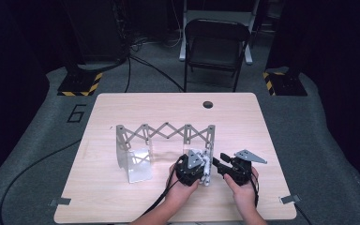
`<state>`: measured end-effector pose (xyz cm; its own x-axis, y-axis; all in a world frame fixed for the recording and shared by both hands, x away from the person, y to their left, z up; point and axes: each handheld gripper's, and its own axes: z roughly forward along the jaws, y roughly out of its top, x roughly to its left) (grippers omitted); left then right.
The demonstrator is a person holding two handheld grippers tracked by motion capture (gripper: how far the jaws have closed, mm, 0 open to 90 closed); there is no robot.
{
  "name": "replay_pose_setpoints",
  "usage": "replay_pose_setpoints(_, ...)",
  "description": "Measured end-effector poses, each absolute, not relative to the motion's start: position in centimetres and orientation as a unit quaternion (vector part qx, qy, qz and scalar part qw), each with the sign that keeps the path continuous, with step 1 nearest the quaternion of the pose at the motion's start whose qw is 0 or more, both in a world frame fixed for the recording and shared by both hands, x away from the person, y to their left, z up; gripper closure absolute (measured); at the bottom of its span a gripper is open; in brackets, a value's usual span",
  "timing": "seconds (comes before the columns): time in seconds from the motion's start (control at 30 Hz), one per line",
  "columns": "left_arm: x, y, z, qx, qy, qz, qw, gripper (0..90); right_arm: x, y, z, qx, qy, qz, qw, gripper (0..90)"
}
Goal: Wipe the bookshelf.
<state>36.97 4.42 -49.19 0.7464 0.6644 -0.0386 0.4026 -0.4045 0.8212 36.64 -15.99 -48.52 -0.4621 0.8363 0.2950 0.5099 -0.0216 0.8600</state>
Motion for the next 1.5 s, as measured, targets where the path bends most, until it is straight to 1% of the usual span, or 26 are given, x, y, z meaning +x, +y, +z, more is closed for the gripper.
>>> replay_pose_setpoints(0.07,36.7,4.7,-49.1,0.828,0.318,0.148,0.438,79.5,36.6,-16.2,-48.5,0.492,0.684,0.515,0.156,46.7)
replay_pose_setpoints(0.3,35.3,5.9,-48.3,0.835,0.299,0.140,0.440,81.2,36.5,-16.3,-48.5,0.491,0.685,0.516,0.153,44.5)
replay_pose_setpoints(0.5,34.0,8.1,-47.4,0.832,0.295,0.139,0.449,81.2,36.5,-16.3,-48.5,0.491,0.685,0.516,0.153,44.2)
replay_pose_setpoints(0.8,32.1,11.9,-45.8,0.826,0.299,0.155,0.453,81.2,36.5,-16.4,-48.5,0.489,0.685,0.518,0.153,43.5)
replay_pose_setpoints(1.07,31.2,13.6,-47.0,0.832,0.311,0.147,0.436,81.0,36.4,-16.6,-48.5,0.496,0.682,0.516,0.148,43.3)
replay_pose_setpoints(1.23,31.6,13.6,-48.3,0.845,0.314,0.127,0.413,79.5,36.6,-16.6,-48.7,0.492,0.685,0.516,0.151,42.9)
replay_pose_setpoints(1.3,31.8,13.2,-49.0,0.850,0.311,0.115,0.409,76.6,36.5,-16.6,-48.7,0.496,0.684,0.515,0.146,42.9)
replay_pose_setpoints(1.4,32.0,12.7,-50.1,0.853,0.312,0.103,0.405,68.1,36.5,-16.7,-48.8,0.498,0.683,0.514,0.146,42.8)
replay_pose_setpoints(1.47,32.1,12.7,-50.4,0.853,0.312,0.099,0.406,58.2,36.7,-16.9,-48.9,0.494,0.684,0.515,0.151,42.7)
replay_pose_setpoints(1.5,32.1,12.7,-50.3,0.850,0.316,0.099,0.410,54.5,36.6,-16.9,-48.9,0.498,0.684,0.513,0.146,42.6)
